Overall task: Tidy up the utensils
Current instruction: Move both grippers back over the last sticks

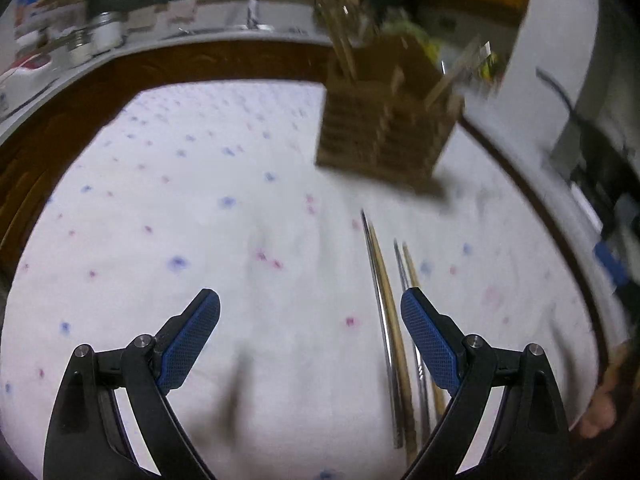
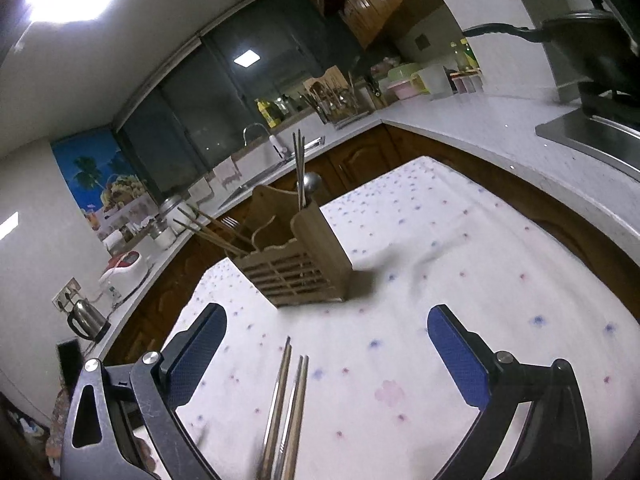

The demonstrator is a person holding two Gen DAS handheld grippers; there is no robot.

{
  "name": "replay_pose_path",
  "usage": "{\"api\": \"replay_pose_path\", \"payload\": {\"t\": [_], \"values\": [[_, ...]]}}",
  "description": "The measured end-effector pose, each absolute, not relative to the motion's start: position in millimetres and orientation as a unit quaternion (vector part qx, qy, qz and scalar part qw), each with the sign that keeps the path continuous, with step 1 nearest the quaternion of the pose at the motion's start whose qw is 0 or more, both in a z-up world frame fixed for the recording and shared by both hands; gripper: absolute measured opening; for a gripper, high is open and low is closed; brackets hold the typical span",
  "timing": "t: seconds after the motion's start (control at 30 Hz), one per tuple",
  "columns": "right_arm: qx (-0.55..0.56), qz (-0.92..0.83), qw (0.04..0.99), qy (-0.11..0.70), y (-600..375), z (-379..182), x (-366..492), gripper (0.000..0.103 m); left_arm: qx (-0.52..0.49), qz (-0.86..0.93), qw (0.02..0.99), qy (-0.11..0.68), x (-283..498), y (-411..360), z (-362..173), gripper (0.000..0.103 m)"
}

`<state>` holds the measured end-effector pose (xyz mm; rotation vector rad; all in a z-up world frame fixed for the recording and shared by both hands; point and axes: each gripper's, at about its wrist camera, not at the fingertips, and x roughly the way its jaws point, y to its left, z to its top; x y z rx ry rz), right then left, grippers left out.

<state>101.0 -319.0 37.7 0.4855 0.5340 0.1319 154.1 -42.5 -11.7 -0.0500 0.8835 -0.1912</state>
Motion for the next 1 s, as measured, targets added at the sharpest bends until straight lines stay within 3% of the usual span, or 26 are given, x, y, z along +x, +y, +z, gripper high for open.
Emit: {"api": "replay_pose_path", "payload": {"t": [0.17,0.27,0.4,0.47,0.5,0.6,0.73,0.8,0.93,1.0], "values": [[0.242,0.06,0.931,0.267,-326.2,34.9,95.7,0.101,0.01,-0.102,0.884,0.457,163.3,-70.7,-35.3,0.092],[0.238,0.06,0.932,0.268,-326.5,35.1,93.8,0.101,0.023,-0.102,0.873,0.475,172.6,-80.7,-49.9,0.081],[0.236,0.065,0.929,0.277,-321.2,32.2,94.4,0.101,0.014,-0.104,0.873,0.477,170.8,-78.1,-56.7,0.075],[0.232,0.069,0.929,0.281,-316.4,29.9,94.6,0.1,0.011,-0.099,0.873,0.477,165.5,-69.5,-57.2,0.065],[0.229,0.071,0.929,0.283,-313.7,28.5,94.8,0.1,0.016,-0.092,0.872,0.48,162.3,-66.4,-58.7,0.049],[0.218,0.085,0.926,0.295,-302.1,20.5,97.2,0.097,0.036,-0.088,0.877,0.471,143.8,-52.7,-60.0,0.045],[0.198,0.105,0.916,0.332,-283.1,2.5,107.2,0.087,0.025,-0.096,0.873,0.478,125.5,-39.4,-58.1,0.045],[0.19,0.113,0.91,0.351,-273.0,-8.8,114.5,0.078,0.007,-0.102,0.869,0.484,127.4,-34.9,-56.2,0.045],[0.15,0.133,0.893,0.404,-243.8,-33.5,136.6,0.047,-0.028,-0.096,0.875,0.474,131.5,-18.9,-43.9,0.045],[0.125,0.145,0.885,0.424,-227.2,-43.0,145.7,0.045,-0.036,-0.088,0.878,0.469,133.0,-10.7,-39.7,0.044]]}}
